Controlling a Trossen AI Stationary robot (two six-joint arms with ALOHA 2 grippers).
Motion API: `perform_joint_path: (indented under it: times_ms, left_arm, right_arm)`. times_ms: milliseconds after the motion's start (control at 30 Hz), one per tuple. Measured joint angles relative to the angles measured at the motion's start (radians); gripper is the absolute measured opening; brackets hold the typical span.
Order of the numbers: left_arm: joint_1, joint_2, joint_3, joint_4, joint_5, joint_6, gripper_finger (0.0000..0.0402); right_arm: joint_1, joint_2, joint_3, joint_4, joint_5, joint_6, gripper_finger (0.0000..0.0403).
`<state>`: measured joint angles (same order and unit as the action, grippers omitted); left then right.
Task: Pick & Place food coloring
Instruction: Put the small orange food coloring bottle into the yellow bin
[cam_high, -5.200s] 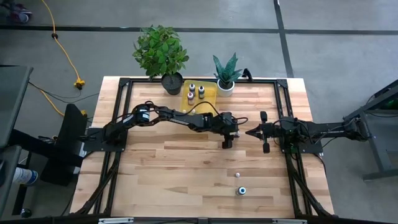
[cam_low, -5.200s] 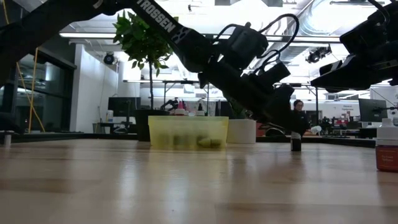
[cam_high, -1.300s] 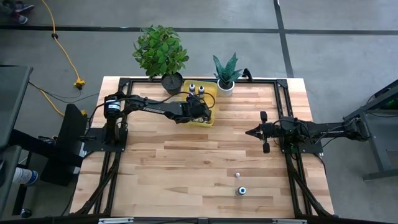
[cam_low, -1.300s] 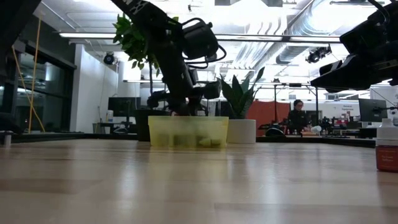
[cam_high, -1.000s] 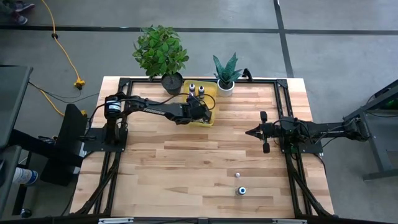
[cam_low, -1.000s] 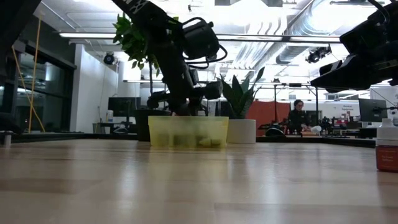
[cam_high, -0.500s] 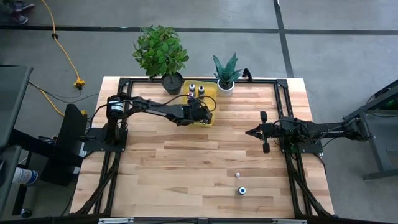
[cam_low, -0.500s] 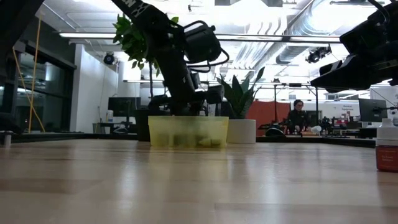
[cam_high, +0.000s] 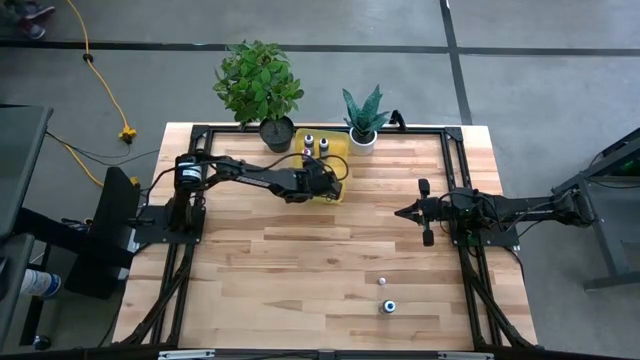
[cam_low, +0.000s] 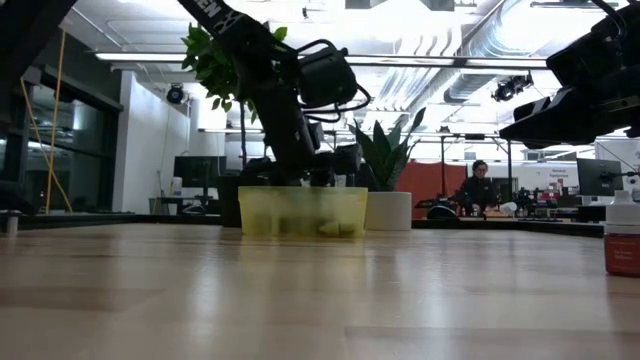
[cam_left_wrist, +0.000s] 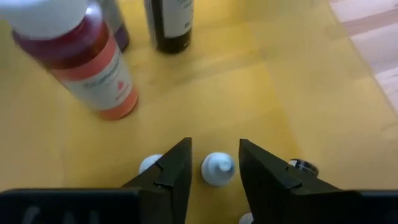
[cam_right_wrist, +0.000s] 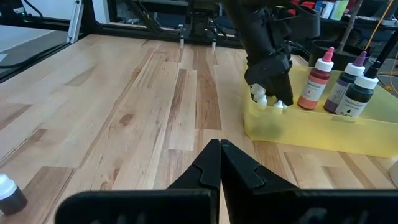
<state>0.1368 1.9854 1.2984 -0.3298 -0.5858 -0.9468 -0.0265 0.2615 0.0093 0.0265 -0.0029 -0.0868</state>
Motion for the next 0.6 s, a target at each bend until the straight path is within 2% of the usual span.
perform_joint_path:
  times_ms: [267, 433, 500, 600]
  left_arm:
    - [0.0, -0.018, 0.023, 0.042, -0.001, 0.15, 0.0167]
    - [0.0, -0.074, 0.076, 0.055, 0.019, 0.311, 0.0174]
    - [0.0, -0.11, 0.084, 0.045, 0.041, 0.382, 0.0174]
    - [0.001, -0.154, 0.097, 0.09, 0.142, 0.552, 0.0175]
  right_arm:
    - [0.0, 0.0, 0.0, 0.0, 0.0, 0.0, 0.0]
    - [0.0, 0.0, 0.0, 0.0, 0.0, 0.0, 0.0]
    - [0.0, 0.0, 0.0, 0.0, 0.0, 0.0, 0.0]
    - [0.0, 0.001, 0.0, 0.001, 0.0, 0.0, 0.0]
